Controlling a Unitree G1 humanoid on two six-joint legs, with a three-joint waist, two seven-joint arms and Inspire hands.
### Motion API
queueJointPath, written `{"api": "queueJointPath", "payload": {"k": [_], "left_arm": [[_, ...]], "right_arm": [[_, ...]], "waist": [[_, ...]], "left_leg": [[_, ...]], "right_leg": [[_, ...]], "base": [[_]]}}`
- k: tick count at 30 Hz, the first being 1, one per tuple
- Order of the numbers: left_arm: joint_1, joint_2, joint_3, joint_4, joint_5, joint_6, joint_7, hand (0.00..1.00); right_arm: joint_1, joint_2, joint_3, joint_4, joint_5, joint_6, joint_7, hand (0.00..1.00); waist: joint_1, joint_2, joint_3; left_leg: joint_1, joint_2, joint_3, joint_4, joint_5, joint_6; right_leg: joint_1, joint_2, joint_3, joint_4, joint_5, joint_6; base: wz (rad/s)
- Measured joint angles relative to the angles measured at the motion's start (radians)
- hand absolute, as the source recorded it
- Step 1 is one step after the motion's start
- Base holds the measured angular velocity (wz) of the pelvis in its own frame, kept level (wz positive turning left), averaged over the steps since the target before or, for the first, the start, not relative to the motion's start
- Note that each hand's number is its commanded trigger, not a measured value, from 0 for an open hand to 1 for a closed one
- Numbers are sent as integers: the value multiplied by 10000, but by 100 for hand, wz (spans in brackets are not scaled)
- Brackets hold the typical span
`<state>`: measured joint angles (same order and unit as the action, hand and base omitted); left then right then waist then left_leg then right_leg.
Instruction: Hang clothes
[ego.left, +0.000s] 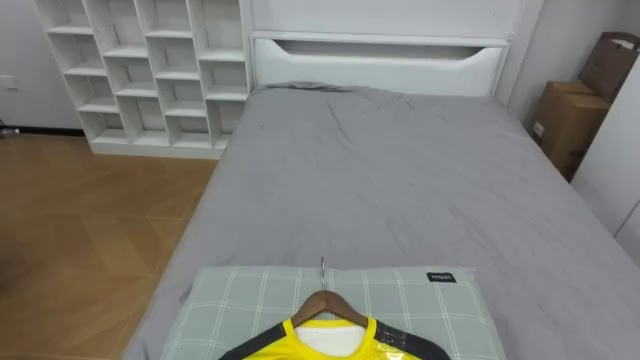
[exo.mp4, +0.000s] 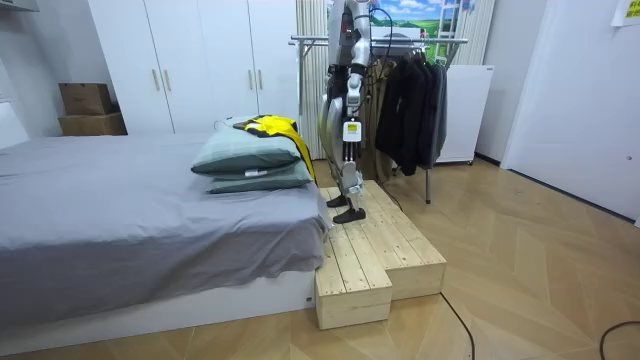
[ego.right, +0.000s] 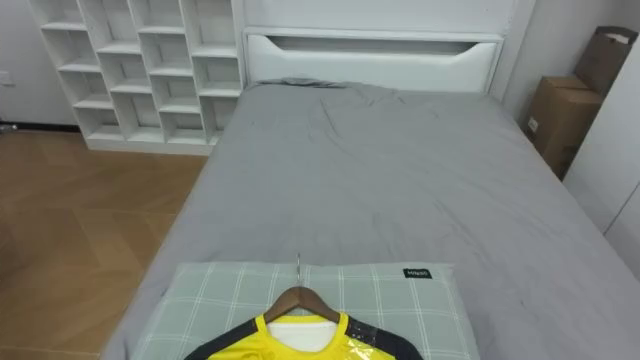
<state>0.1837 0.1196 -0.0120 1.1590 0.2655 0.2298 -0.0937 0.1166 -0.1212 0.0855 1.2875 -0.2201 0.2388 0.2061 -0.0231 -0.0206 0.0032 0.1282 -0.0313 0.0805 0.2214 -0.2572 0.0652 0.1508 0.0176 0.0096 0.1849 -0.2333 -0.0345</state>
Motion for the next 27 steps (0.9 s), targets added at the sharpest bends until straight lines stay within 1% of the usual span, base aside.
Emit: {"api": "queueJointPath", "payload": {"k": [2, 6, 9, 11, 17, 21, 25, 27], "left_arm": [[17, -19, 104, 0, 0, -2, 233, 0], [20, -121, 119, 1, 0, -92, 627, 0], [21, -126, 139, 0, -2, -128, 800, 0], [22, -135, 282, 3, -9, -177, 880, 0], [47, -147, 316, 5, -1, -322, 1141, 0], [52, -188, 465, 10, -6, -344, 1319, 0], [51, -189, 491, 35, -7, -375, 1380, 0], [50, -189, 490, 53, -121, -397, 1515, 0]], "right_arm": [[6, -5, -11, 5, 223, -12, -82, 0], [17, -8, -212, 9, 553, -200, -192, 0], [37, -18, -313, 13, 661, -298, -206, 0], [37, -21, -322, 2, 726, -317, -217, 0], [38, -31, -322, 6, 799, -450, -302, 0], [38, -32, -321, 9, 807, -548, -343, 0], [38, -33, -319, 9, 936, -577, -442, 0], [32, -33, -318, 60, 935, -649, -481, 0]], "waist": [[-12, 5, 1], [-8, 19, 1], [-25, 23, 3], [-17, 21, 4], [-16, 21, 4], [-4, 18, 6], [6, 10, 11], [-6, 8, 14]], "left_leg": [[36, 2, -12, 4, -1, -4], [72, 8, -7, 5, -1, -9], [61, 10, -6, 1, -1, -9], [43, 12, -2, -6, -1, -9], [38, 11, -10, -16, -1, -9], [32, 10, -12, -16, -2, -11], [1, 7, -14, -24, -3, -11], [-32, 2, -28, 0, -3, -11]], "right_leg": [[54, 0, -17, 2, -12, -18], [57, 4, -19, 8, -14, -21], [54, 7, -23, 11, -14, -21], [35, 9, -13, 23, -14, -21], [61, 8, -31, 25, -13, -22], [62, 7, -37, 19, -13, -22], [70, 6, -38, -2, -13, -22], [68, -7, -88, -24, -13, -22]], "base": [[2], [0], [0], [0], [0], [0], [0], [2]]}}
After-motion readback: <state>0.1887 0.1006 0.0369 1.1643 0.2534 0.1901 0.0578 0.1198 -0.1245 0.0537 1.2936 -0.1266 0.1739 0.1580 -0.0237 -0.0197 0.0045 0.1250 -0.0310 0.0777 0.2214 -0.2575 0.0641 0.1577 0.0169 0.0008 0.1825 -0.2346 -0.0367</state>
